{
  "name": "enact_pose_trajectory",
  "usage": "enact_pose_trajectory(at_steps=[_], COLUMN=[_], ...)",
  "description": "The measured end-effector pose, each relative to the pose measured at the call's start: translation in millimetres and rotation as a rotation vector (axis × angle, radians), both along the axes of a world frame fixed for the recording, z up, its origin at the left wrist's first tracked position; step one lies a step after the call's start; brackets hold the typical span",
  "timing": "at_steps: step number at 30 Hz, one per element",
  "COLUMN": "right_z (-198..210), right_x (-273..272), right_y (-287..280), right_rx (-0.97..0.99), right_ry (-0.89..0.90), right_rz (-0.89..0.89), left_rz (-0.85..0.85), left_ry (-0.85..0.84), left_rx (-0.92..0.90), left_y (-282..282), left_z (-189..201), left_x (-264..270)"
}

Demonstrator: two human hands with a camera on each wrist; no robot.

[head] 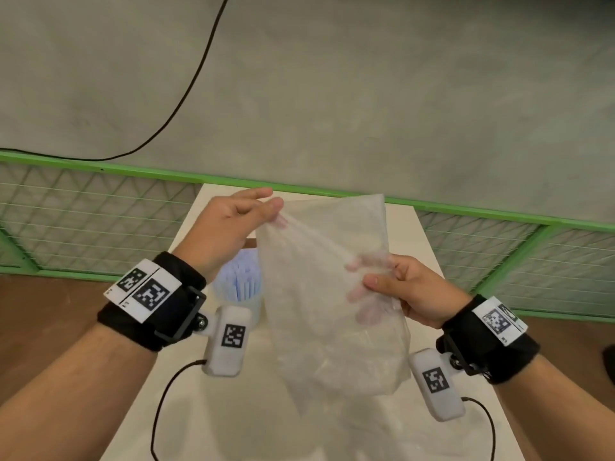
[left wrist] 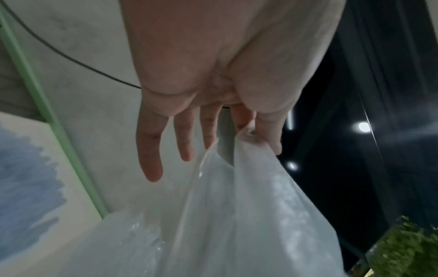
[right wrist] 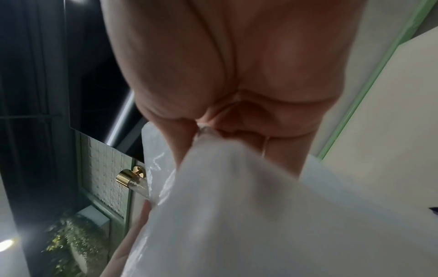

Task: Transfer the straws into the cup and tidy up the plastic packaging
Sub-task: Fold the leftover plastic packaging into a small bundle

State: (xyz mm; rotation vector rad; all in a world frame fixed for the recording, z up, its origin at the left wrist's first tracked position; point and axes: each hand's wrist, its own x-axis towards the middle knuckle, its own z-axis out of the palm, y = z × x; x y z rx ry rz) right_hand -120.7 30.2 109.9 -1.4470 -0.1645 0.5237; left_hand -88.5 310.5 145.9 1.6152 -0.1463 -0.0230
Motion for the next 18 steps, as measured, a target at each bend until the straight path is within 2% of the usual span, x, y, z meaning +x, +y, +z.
enact_pose_trajectory(at_steps=[3, 6, 8, 10, 11, 15, 18], right_z=[0, 1, 1, 3, 3, 5, 2], right_x=[-2, 0, 1, 1, 1, 0, -2], right_y=[2, -3, -5, -5, -5, -7, -12], right_rx=[0.052, 0.12, 0.12, 0.105, 0.087, 0.063, 0.056], right_ry=[-0.032, -0.045, -0.061, -0.083, -0.089, -0.076, -0.03], right_rz=[-0.004, -0.045, -0.07, -0.089, -0.1, -0.102, -0.058], left_rz=[-0.02, -0.16, -0.302, -0.407, -0.406, -0.22, -0.188], left_ry=[0.056, 0.244, 0.357, 0.348, 0.315, 0.229, 0.199], left_rx=[-0.078, -0.195, -0.161, -0.094, -0.076, -0.139, -0.135], left_y=[1, 3, 0, -5, -8, -8, -6], left_z=[1, -15, -26, -33, -33, -36, -37], left_x=[0, -7, -20, -34, -39, -41, -40])
